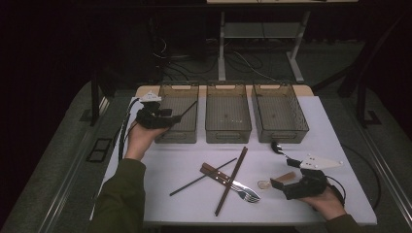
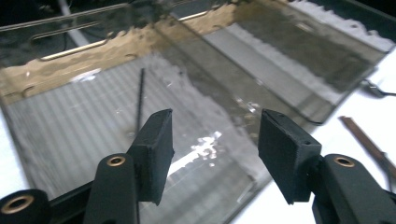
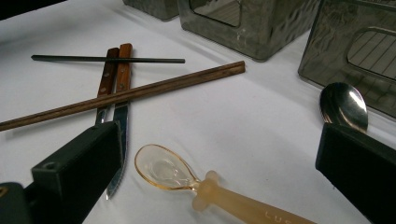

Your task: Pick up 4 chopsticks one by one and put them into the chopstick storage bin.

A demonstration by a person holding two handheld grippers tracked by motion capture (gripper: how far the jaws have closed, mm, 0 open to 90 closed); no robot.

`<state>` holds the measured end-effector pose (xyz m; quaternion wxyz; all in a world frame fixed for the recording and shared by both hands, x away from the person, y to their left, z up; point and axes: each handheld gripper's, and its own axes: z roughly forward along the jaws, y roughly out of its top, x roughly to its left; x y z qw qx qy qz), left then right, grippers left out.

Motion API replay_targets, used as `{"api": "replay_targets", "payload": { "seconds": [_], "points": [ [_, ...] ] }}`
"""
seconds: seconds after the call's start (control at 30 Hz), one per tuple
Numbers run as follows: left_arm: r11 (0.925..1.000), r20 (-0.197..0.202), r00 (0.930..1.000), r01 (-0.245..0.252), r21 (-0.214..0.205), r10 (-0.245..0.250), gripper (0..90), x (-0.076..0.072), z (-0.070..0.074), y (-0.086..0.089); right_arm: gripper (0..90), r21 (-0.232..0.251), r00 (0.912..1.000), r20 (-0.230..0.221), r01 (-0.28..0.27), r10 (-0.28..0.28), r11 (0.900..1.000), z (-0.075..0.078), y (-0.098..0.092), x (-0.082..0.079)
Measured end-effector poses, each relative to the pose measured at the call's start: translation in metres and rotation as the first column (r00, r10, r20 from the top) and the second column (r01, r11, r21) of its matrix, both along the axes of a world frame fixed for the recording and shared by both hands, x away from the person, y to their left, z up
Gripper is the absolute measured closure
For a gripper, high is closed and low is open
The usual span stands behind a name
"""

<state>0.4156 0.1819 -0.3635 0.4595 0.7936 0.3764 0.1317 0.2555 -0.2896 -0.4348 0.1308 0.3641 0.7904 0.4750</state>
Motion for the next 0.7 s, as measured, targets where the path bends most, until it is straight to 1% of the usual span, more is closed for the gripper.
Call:
{"api": "replay_targets", "payload": {
  "seconds": [0.1, 0.33, 0.4, 0.47, 0.53, 0.7],
  "points": [
    [0.9997, 0.01, 0.9997, 0.023, 0.004, -0.023, 41.1, -0.012, -0.001, -0.005, 0.2, -0.004, 0.9999, 0.009, -0.014, 0.014, 0.9999, -0.001, 0.0, 0.0],
    [0.9977, 0.021, 0.9975, 0.068, 0.006, -0.068, 36.3, -0.036, -0.008, -0.014, 0.3, 0.025, 0.9985, 0.006, -0.055, 0.055, 0.9982, -0.001, 0.004, 0.004],
    [0.9968, 0.02, 0.9966, 0.08, 0.003, -0.08, 34.7, -0.042, -0.009, -0.016, 0.2, 0.019, 0.9975, 0.002, -0.07, 0.07, 0.9974, -0.001, 0.005, 0.004],
    [0.996, 0.025, 0.9957, 0.089, 0.008, -0.089, 32.7, -0.049, -0.009, -0.019, 0.2, 0.017, 0.9972, -0.004, -0.075, 0.075, 0.997, -0.002, 0.005, 0.003],
    [0.9946, 0.032, 0.9941, 0.104, 0.0, -0.104, 31.7, -0.054, -0.011, -0.021, 0.3, 0.024, 0.997, -0.001, -0.077, 0.077, 0.9968, -0.001, 0.005, 0.003],
    [0.9928, 0.035, 0.9923, 0.119, -0.012, -0.119, 27.4, -0.065, -0.016, -0.026, 0.2, 0.022, 0.9978, -0.008, -0.065, 0.066, 0.9976, -0.002, 0.004, 0.003]
  ]
}}
